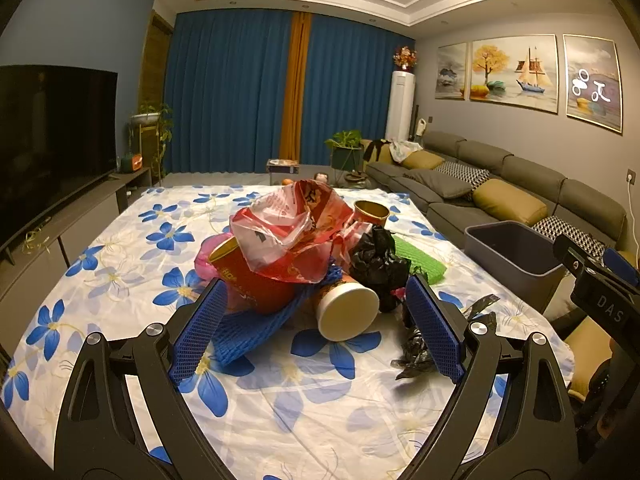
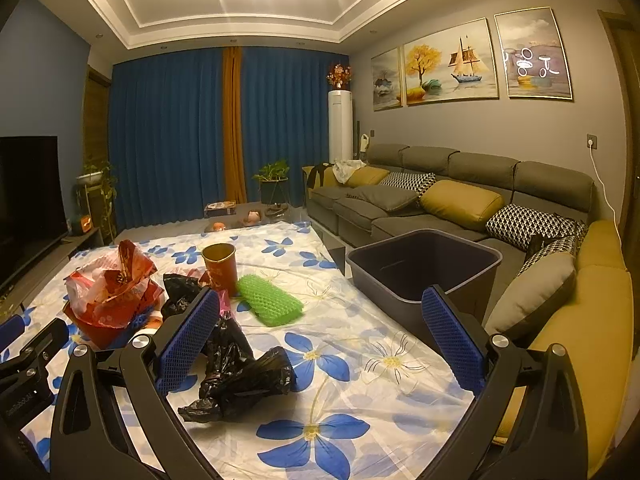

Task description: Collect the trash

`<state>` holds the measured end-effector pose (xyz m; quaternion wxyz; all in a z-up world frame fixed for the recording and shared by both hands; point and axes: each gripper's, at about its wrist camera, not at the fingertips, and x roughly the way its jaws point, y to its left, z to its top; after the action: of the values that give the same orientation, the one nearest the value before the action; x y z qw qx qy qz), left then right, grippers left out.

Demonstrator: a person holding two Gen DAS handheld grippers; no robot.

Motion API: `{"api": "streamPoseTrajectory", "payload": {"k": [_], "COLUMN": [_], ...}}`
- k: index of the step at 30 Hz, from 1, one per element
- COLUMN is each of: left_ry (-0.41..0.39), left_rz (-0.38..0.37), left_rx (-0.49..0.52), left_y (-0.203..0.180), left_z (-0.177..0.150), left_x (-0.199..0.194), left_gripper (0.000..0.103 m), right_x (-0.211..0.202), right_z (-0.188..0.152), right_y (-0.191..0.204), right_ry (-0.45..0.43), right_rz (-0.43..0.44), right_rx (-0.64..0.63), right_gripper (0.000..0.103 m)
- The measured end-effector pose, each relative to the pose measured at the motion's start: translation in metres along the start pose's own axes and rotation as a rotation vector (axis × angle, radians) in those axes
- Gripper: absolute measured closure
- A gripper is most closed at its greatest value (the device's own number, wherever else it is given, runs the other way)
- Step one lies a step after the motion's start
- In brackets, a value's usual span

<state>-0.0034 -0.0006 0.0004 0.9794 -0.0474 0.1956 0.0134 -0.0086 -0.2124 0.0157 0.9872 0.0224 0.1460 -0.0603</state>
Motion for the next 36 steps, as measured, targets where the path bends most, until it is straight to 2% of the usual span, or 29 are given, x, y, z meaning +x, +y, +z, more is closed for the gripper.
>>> {"api": "streamPoseTrajectory", "payload": {"k": [36], "left_ry": [0.001], "left_rz": [-0.001], "left_rx": [-0.001], "left_y": [0.0005], "left_z": [0.0006], "left_x": [-0.0002], "left_gripper": [0.014], "right_x": [-0.0007], "right_z": [0.0006], "right_y": [-0.0001], "right_ry": [-0.008], "right_rz": [-0.007], "right_rx": [-0.003], "right_gripper": [0.005]}}
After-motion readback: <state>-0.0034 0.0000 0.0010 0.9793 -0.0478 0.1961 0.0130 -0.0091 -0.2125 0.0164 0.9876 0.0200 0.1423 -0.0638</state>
